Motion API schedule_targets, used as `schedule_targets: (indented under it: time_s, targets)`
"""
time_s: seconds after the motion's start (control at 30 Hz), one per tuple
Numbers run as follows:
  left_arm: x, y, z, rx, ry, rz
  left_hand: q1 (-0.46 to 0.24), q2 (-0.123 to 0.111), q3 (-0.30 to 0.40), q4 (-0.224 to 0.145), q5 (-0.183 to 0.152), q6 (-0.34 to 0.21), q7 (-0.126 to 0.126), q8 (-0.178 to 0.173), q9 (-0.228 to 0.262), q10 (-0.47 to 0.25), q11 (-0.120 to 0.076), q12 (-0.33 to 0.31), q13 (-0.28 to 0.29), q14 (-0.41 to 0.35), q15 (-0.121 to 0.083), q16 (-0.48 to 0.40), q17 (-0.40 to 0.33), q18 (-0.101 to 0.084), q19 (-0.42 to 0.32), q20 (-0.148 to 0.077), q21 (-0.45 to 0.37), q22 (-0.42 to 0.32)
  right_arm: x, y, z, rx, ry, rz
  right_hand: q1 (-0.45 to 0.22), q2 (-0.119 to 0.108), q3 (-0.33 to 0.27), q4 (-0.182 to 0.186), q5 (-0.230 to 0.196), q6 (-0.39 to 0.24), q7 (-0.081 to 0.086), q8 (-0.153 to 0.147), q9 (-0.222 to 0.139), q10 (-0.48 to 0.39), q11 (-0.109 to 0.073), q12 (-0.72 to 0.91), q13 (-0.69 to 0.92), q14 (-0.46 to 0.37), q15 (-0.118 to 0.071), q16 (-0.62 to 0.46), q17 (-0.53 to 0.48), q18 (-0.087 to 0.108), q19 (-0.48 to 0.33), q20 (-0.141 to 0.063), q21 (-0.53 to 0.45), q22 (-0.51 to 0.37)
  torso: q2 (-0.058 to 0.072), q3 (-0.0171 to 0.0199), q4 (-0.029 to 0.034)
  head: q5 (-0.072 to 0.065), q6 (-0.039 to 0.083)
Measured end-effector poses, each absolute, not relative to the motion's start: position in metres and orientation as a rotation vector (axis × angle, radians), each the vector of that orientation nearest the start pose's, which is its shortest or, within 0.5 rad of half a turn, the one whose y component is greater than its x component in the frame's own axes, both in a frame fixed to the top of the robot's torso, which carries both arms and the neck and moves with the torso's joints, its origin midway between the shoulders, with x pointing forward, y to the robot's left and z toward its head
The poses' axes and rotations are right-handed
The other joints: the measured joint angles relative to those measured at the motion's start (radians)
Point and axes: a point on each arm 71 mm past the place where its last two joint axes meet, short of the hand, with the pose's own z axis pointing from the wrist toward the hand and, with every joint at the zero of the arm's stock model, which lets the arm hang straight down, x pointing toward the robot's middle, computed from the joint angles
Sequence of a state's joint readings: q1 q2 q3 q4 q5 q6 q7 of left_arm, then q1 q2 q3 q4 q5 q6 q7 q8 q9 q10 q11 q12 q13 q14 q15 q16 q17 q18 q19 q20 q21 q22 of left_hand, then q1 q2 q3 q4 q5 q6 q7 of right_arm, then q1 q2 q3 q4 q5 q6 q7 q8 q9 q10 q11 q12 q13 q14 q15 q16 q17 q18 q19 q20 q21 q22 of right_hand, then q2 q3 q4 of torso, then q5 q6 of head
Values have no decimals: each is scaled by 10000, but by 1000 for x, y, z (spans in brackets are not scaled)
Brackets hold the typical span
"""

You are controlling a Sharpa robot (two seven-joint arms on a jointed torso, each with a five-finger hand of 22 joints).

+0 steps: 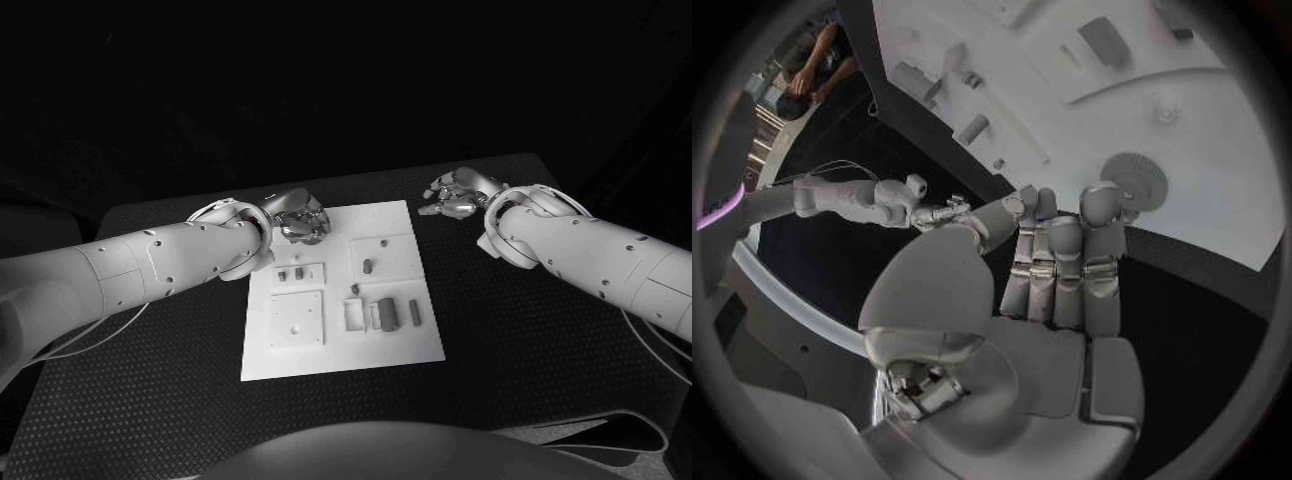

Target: Assemble the parts on the task board

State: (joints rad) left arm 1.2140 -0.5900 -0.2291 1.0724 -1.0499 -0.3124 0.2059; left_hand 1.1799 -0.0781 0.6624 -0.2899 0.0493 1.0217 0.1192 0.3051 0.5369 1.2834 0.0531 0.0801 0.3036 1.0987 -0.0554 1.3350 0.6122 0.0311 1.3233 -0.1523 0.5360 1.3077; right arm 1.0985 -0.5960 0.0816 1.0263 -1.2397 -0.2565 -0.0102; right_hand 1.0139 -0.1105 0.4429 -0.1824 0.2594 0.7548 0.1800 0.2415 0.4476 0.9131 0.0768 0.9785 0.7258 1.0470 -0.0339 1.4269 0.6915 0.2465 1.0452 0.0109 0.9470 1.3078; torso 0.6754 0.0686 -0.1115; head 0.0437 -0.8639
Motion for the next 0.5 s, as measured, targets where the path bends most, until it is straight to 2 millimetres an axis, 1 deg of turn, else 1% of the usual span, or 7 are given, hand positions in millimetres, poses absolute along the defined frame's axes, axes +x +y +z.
schedule_targets:
  time_s: [0.1, 0.2, 0.3, 0.33, 0.4, 0.47, 0.5]
  targets:
    - [534, 199, -257, -100, 17878, -8141, 40, -151, -115, -14, 0, -1, 0, 0, 0, -19, 18, -39, 0, 0, 0, -1, 25, 0, -49, 22, 0, 0, 558, -226, -236, 2016, 17458, 6270, 0, 0, 28, -28, 0, 0, 0, 0, 0, 0, 0, 0, 0, 0, 0, 0, 0, -1, -21, -21, 0, 0, 0, 0, -1, 1, 5]
    - [531, 198, -257, 185, 17971, -8226, 89, -268, -322, -36, 57, -38, 37, 0, -1, -67, 40, -39, 0, -58, 56, -1, 65, 0, -139, 37, 40, 0, 558, -226, -236, 2014, 17458, 6270, 0, 0, 28, -28, 0, 0, 0, 0, 0, 0, 0, 0, 0, 1, 1, 0, 0, -1, -22, -22, 0, 0, 1, -2, 0, 8, 7]
    - [527, 194, -258, 636, 18025, -8279, 164, -342, -515, -35, 57, -41, 40, 0, -1, -145, 116, -77, -7, -187, 100, -2, 108, 0, -229, 56, 40, -1, 558, -225, -236, 2010, 17458, 6271, 0, 0, 28, -28, 0, 0, 0, 0, 0, 0, 0, 0, 0, 1, 1, 0, 0, 0, -22, -21, 0, 0, 1, -5, -1, 9, 8]
    - [526, 193, -258, 789, 18035, -8291, 196, -385, -573, -18, 57, -57, 54, 0, -1, -172, 142, -77, -7, -200, 88, -2, 120, 0, -243, 70, 40, -1, 558, -225, -236, 2009, 17457, 6270, 0, 0, 28, -28, 0, 0, 0, 0, 1, 0, 0, 1, 1, 2, 1, 0, 0, -1, -22, -21, 0, 0, 1, -6, -1, 9, 8]
    - [523, 190, -259, 1190, 18044, -8307, 221, -510, -695, -25, 57, -58, 55, 0, -2, -195, 144, -67, 3, -255, 142, -2, 150, 1, -295, 98, 40, -1, 558, -226, -236, 2007, 17457, 6268, 0, 0, 13, -44, 0, 0, 0, 0, 1, 0, 0, 34, 0, 2, 2, 0, 0, -1, -22, -21, 0, 0, 1, -10, -1, 12, 8]
    - [521, 188, -259, 1551, 18049, -8320, 297, -584, -788, -38, 57, -20, 16, 0, -2, -265, 161, 64, 60, -317, 94, -2, 189, 0, -377, 102, 107, -1, 558, -226, -236, 2005, 17457, 6265, 0, 0, 1, -56, 0, 0, 0, 0, 1, 0, 0, 41, 0, 9, 9, 0, 0, 0, -22, -20, 0, 0, 1, -12, -1, 15, 11]
    - [519, 186, -260, 1745, 18050, -8323, 349, -636, -828, -23, 57, -2, -1, 0, -4, -283, 145, 157, 110, -363, 110, -2, 214, -1, -386, 110, 109, -1, 558, -226, -236, 2005, 17457, 6263, 0, 0, 1, -56, 0, 0, 0, 0, 1, 0, 0, 41, 0, 14, 14, 0, 1, -1, -22, -19, 0, 0, 1, -12, -1, 16, 12]
